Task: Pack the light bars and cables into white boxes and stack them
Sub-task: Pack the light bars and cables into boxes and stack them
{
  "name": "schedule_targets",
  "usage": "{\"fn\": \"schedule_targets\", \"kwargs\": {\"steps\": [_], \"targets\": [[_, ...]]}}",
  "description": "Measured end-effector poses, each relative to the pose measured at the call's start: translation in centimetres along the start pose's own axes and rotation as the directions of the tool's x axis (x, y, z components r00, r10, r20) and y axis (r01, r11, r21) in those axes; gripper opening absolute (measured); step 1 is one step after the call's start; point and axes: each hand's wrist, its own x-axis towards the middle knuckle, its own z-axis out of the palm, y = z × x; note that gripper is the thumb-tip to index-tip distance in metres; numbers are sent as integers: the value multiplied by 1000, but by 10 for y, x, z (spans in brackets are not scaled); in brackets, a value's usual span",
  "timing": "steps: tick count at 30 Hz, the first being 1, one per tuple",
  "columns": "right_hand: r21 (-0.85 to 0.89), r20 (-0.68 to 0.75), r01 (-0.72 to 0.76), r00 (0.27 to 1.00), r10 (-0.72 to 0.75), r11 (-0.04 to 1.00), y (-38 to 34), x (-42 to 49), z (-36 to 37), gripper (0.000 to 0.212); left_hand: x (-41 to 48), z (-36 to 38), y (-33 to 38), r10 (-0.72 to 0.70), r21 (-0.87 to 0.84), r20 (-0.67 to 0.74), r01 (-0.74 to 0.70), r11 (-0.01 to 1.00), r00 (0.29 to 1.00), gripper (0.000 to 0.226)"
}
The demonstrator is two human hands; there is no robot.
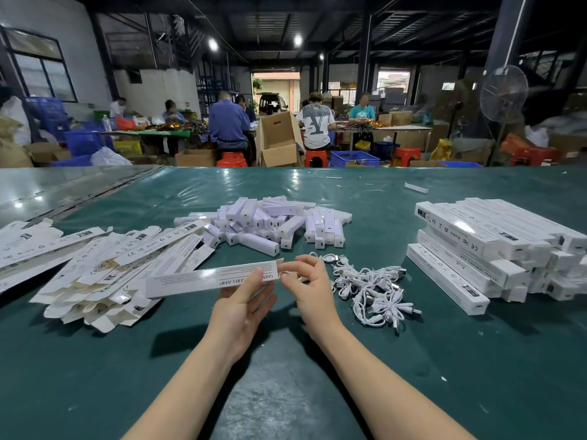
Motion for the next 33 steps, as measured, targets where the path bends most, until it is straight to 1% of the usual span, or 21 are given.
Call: {"fn": "schedule_targets", "kwargs": {"steps": [2,4,6,8,10,13,16,20,23,25,27,30,31,33], "targets": [[-11,-33,24,999,-24,1000,3,0,2,18,0,1,1,-11,6,0,11,1000,1000,12],[-9,-34,28,999,-28,1000,5,-1,3,20,-1,1,1,-13,7,-3,13,1000,1000,7],[-67,-41,74,996,-77,995,6,-1,3,18,-1,2,1,-3,6,-4,3,1000,1000,7],[-149,-87,125,987,-139,981,6,-1,3,13,-1,3,0,8,3,-5,-8,1000,1000,7],[-205,-130,146,976,-174,968,6,-2,4,11,-1,3,0,12,0,-10,-12,1000,1000,7],[-278,-141,162,968,-206,947,7,-2,5,13,0,3,-1,24,-1,-24,-24,1000,999,11],[-300,-161,170,961,-226,939,8,-4,6,13,-1,2,-2,37,-4,-43,-37,999,998,11],[-244,-198,172,955,-222,954,7,-4,5,5,-2,3,-2,44,16,-46,-43,999,998,10],[-211,-188,163,961,-204,964,6,-5,4,10,-3,3,-2,46,17,-58,-45,999,997,9],[-138,-135,134,979,-153,981,5,-4,5,10,-3,2,-2,46,12,-67,-45,999,997,8],[-59,-82,69,994,-74,996,5,-3,7,12,-2,2,-1,43,-5,-82,-44,999,996,8],[17,-93,14,996,-13,1000,4,-1,8,12,-3,3,-1,43,-12,-79,-44,999,996,14],[62,-97,4,995,2,998,4,-1,7,14,-3,4,-2,48,-1,-71,-48,999,996,17],[188,-95,-25,995,43,982,4,-1,4,23,-5,5,-3,60,37,-61,-58,998,996,16]]}}
